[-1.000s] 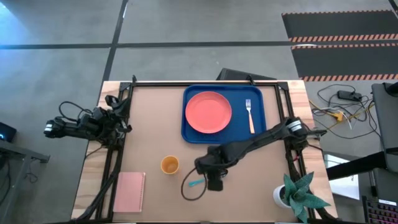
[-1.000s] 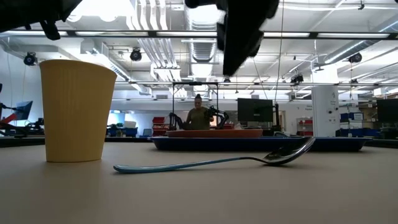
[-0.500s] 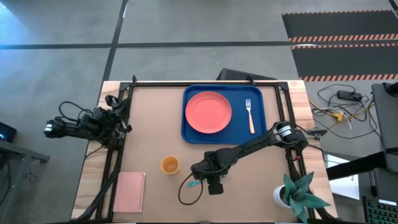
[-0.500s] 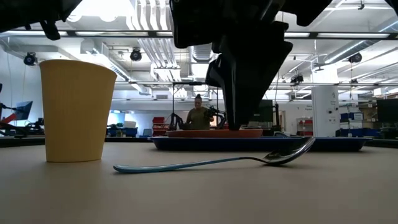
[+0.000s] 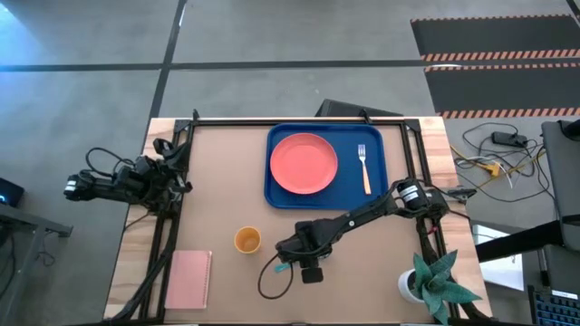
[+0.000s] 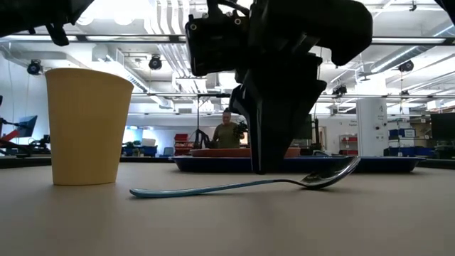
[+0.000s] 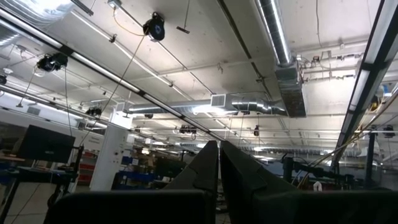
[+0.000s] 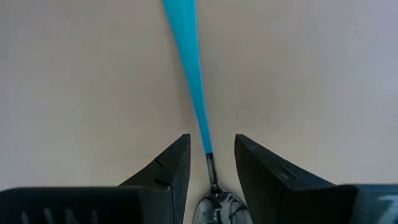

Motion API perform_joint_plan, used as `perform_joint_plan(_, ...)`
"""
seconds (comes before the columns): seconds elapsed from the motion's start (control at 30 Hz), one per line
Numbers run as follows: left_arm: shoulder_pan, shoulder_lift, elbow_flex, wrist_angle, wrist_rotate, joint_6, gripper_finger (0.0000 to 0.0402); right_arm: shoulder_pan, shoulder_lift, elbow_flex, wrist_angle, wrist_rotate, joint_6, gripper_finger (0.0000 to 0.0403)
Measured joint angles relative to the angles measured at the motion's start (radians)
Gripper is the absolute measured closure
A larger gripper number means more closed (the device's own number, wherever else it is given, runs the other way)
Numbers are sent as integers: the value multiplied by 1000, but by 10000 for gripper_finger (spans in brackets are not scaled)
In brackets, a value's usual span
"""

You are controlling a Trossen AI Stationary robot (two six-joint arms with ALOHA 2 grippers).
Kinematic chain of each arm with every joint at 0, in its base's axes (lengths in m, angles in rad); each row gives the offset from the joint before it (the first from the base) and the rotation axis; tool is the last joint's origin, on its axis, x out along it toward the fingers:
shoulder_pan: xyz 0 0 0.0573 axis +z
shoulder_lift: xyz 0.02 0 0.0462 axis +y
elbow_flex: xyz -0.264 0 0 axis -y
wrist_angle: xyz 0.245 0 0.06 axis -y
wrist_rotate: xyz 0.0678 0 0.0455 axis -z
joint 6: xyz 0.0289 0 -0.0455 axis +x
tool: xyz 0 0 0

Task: Pick and place plate/cup/fork/spoon on tray
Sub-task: Put the blue spoon the fork on the blue serving tray to the right of the orange plate

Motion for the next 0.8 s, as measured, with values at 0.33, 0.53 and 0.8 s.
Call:
perform_joint_plan(0.33, 0, 0, 1, 0, 0, 0, 402, 1, 0, -29, 0, 20, -4, 289)
perform_joint_plan(0.53, 0, -2, 1, 0, 0, 0, 402, 8, -2, -63, 8, 20, -2, 289)
perform_joint_plan(0.8, 0, -6, 1, 0, 0, 0, 402, 9, -4, -77, 9, 32, -48, 315)
